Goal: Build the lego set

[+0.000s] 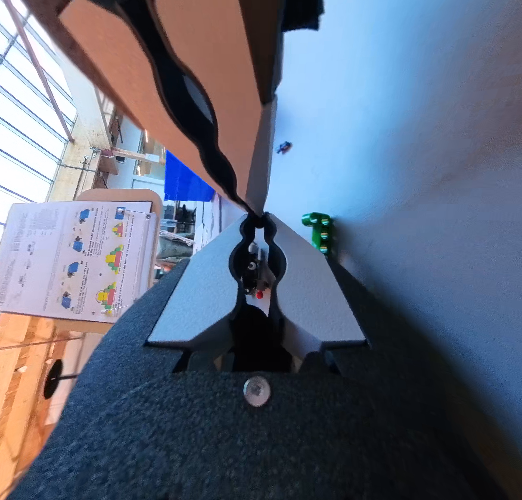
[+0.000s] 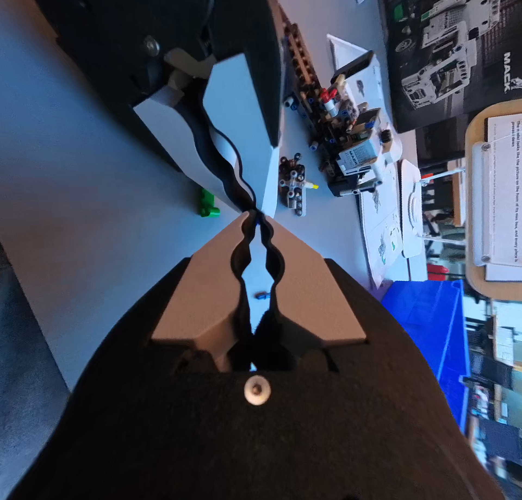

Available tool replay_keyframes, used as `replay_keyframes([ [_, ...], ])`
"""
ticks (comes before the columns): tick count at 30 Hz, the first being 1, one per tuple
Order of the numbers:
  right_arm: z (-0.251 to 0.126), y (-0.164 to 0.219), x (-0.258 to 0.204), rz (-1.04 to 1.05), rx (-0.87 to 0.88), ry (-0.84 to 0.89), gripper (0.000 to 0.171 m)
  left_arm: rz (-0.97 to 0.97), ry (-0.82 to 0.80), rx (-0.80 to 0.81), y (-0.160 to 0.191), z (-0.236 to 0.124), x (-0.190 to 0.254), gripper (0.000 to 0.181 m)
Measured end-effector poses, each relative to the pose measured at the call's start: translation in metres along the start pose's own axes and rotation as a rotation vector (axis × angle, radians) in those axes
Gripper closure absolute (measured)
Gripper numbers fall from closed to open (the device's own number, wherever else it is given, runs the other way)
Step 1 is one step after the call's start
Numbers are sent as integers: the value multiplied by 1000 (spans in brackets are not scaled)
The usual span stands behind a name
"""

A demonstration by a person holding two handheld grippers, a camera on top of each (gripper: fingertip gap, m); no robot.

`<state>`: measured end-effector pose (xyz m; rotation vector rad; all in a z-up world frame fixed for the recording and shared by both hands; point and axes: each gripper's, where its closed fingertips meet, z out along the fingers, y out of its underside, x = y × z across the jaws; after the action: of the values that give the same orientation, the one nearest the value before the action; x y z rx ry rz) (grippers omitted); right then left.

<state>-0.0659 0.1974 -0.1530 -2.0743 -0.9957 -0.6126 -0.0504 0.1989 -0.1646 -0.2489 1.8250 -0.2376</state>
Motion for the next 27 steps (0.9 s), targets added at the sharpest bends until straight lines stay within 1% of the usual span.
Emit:
replay_keyframes([
  [1, -1, 0, 1, 40, 25, 3, 168, -25, 3, 13, -1, -1, -2, 178],
  [3, -6, 2, 4, 154, 99, -4, 168, -67, -2, 52, -3, -3, -7, 178],
  [5, -15, 3, 7, 323, 204, -55, 153, -108, -32, 99, -8, -7, -17, 178],
  [6, -21, 2, 7, 427, 264, -111, 146, -129, -47, 121, -10, -10, -22, 178],
  [7, -27, 1, 9, 547, 338, -181, 139, -149, -57, 156, -13, -14, -26, 178],
  [8, -33, -3, 9, 663, 424, -276, 135, -166, -74, 203, -17, -19, -32, 178],
  [10, -49, -16, 14, 867, 642, -479, 132, -190, -113, 299, -26, -30, -43, 178],
  [11, -60, -24, 16, 940, 756, -599, 132, -196, -121, 365, -33, -36, -47, 178],
  [12, -66, -31, 14, 985, 824, -711, 129, -197, -130, 427, -39, -43, -50, 178],
  [15, -68, -47, 7, 982, 887, -862, 127, -173, -159, 506, -48, -54, -54, 178],
  [18, -69, -56, 10, 985, 939, -909, 132, -127, -178, 523, -51, -56, -52, 178],
  [22, -64, -55, 8, 973, 932, -928, 146, -109, -172, 519, -51, -55, -49, 178],
  [27, -61, -56, 8, 981, 922, -942, 149, -123, -165, 514, -50, -53, -49, 178],
])
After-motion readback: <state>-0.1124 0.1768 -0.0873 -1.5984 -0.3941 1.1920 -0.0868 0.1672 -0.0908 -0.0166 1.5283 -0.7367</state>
